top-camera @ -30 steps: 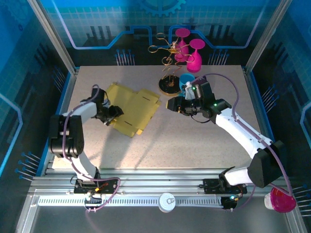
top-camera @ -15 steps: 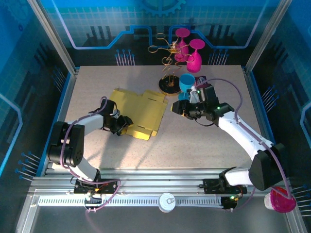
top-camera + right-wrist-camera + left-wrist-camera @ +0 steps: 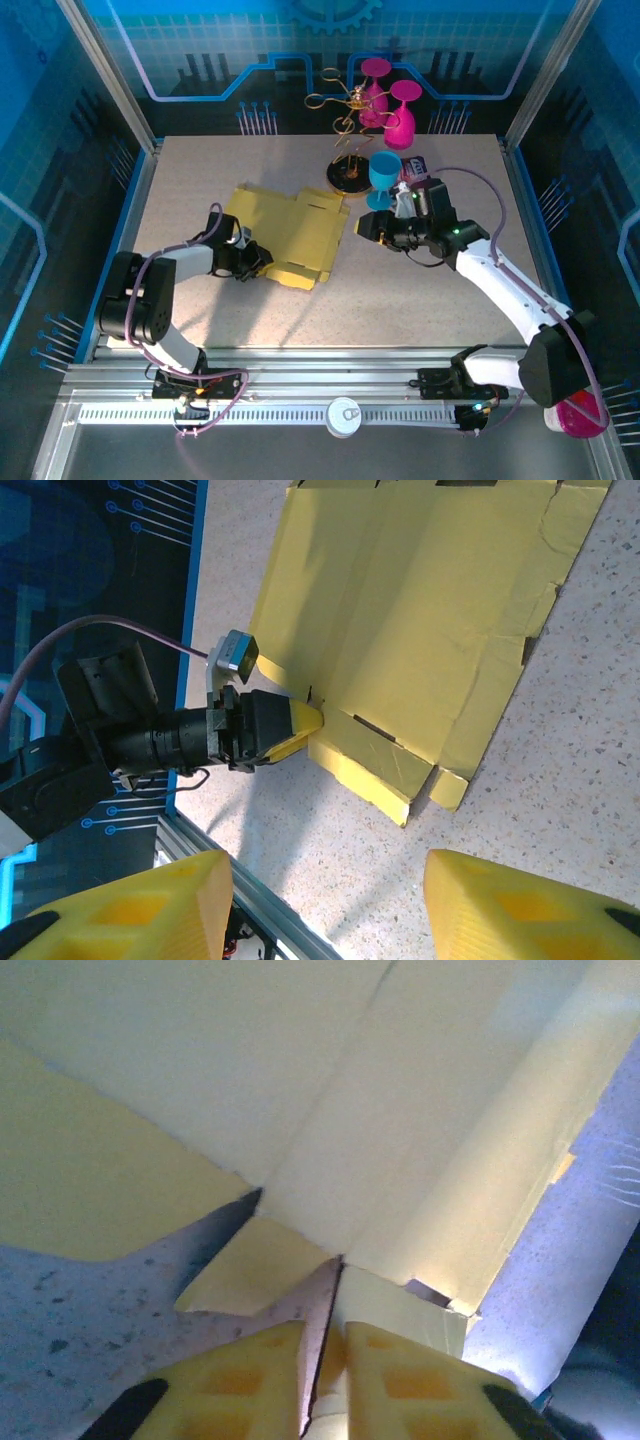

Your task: Fold the paper box

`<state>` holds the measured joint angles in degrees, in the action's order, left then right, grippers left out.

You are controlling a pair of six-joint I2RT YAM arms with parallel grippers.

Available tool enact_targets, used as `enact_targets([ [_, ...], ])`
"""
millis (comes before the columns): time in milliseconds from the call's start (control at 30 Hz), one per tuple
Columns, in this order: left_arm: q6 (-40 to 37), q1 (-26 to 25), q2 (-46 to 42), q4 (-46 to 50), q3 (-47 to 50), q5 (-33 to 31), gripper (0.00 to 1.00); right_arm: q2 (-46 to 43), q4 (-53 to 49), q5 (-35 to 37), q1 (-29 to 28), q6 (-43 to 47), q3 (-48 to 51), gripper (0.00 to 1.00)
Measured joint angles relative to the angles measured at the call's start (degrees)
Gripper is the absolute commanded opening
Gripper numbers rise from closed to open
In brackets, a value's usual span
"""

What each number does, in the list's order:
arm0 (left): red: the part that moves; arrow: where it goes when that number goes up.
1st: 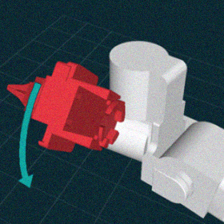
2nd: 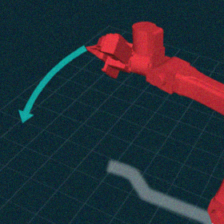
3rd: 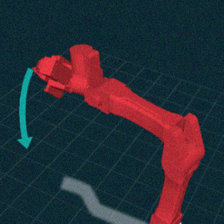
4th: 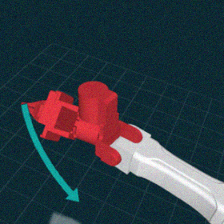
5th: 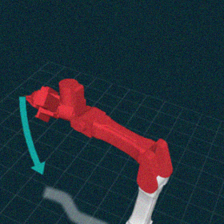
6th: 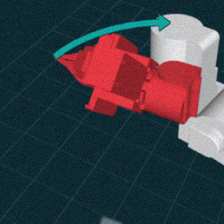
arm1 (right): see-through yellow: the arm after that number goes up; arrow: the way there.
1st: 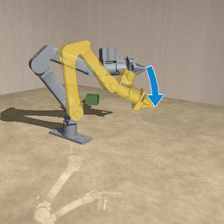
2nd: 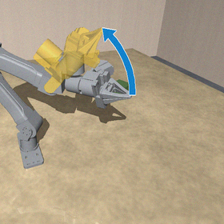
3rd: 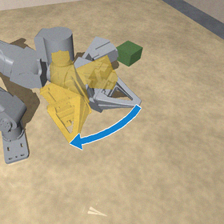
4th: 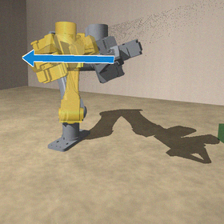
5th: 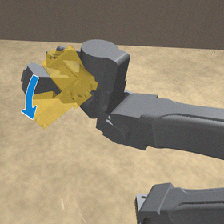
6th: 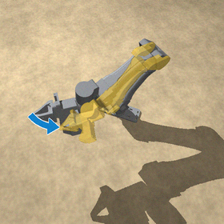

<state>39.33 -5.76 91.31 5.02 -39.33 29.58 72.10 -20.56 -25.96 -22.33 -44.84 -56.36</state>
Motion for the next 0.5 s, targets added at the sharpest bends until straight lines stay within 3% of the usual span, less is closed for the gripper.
enact_targets([
  [100, 1.42, 0.0, -2.51, -0.22, 0.07, 0.31, 0.0, -0.11, 0.02, 0.07, 0.0, -0.44, 0.31, 0.54],
  [300, 4.57, 0.0, -9.49, 2.71, -1.75, 0.35, 0.0, 0.02, 2.97, 0.22, 0.17, -4.79, 2.6, 0.6],
  [500, 7.3, 0.0, -13.66, 5.77, -5.31, 1.44, 0.0, 5.62, 14.62, -0.07, 0.28, -14.8, 6.1, 0.66],
])
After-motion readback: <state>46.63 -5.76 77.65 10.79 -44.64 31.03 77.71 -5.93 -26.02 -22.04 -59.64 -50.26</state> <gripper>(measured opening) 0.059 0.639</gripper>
